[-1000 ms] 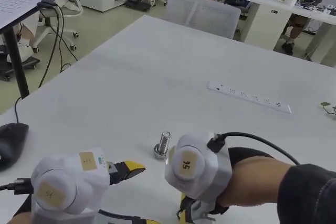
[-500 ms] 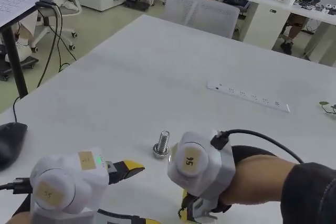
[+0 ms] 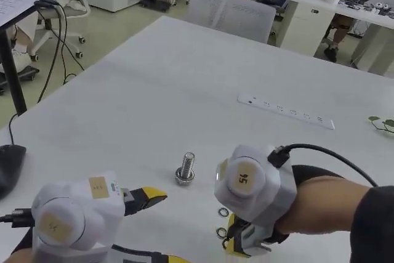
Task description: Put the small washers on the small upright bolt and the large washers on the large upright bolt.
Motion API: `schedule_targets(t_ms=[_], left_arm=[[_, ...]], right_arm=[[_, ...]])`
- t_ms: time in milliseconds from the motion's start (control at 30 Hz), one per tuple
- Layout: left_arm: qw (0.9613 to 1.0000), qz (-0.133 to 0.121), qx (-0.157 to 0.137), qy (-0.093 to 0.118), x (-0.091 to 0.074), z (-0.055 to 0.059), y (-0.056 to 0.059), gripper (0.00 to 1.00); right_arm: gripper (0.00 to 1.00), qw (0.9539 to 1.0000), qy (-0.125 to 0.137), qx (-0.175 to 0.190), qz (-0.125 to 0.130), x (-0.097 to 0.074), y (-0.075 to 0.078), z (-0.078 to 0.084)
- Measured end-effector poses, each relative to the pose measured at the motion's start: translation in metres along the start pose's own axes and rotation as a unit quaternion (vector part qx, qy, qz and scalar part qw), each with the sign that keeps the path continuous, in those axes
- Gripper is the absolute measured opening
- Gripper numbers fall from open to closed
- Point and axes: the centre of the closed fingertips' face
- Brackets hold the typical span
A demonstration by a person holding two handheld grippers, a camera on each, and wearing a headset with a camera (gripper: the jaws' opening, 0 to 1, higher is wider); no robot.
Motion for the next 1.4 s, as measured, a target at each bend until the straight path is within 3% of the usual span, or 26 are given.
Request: schedule_targets(t_ms=[500, 1000, 1400], left_arm=[[1.0000, 0.007, 0.002, -0.005, 0.003, 0.000, 0.001, 0.67], [0.9999, 0.013, 0.001, -0.008, 0.006, 0.001, 0.002, 0.66], [0.9998, 0.017, 0.001, -0.009, 0.009, 0.001, 0.000, 0.66]], right_arm=[[0.14, 0.9986, -0.003, 0.049, 0.018, -0.018, 0.010, 0.036], [0.14, 0.9959, 0.005, 0.083, 0.035, -0.040, 0.023, 0.053], [0.14, 0.9938, 0.008, 0.094, 0.059, -0.064, 0.048, 0.059]])
Point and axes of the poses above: the centre of the closed fingertips' face, and the gripper's own axes: x roughly forward along the fingers, y roughly to its right, z roughly out of its underside, and after that the axes turned 3 degrees about y, right-handed
